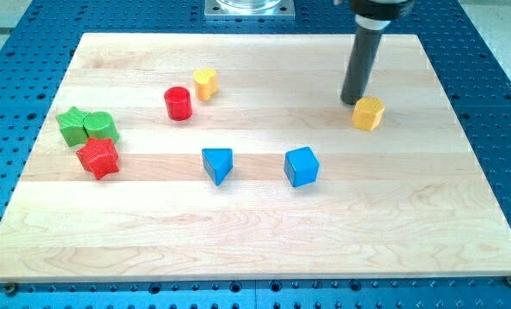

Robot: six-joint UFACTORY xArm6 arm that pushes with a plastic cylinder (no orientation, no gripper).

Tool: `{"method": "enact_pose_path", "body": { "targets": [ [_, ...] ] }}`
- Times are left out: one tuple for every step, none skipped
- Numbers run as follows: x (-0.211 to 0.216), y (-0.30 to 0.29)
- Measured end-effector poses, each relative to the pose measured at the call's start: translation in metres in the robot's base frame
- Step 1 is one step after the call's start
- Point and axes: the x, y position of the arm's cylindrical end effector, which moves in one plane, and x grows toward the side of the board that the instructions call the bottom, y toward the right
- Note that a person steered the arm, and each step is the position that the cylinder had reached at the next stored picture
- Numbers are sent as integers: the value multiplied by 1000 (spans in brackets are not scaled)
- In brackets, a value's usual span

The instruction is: Move the hexagon towards the bottom right of the board

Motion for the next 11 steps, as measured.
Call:
{"method": "enact_pose_path", "body": {
  "targets": [
    [63,12],
    [132,12],
    [89,14],
    [86,-26],
    [141,-32],
    [153,-14],
    [158,-54],
    [176,12],
    [166,24],
    [174,48],
    [199,48]
  ]
}}
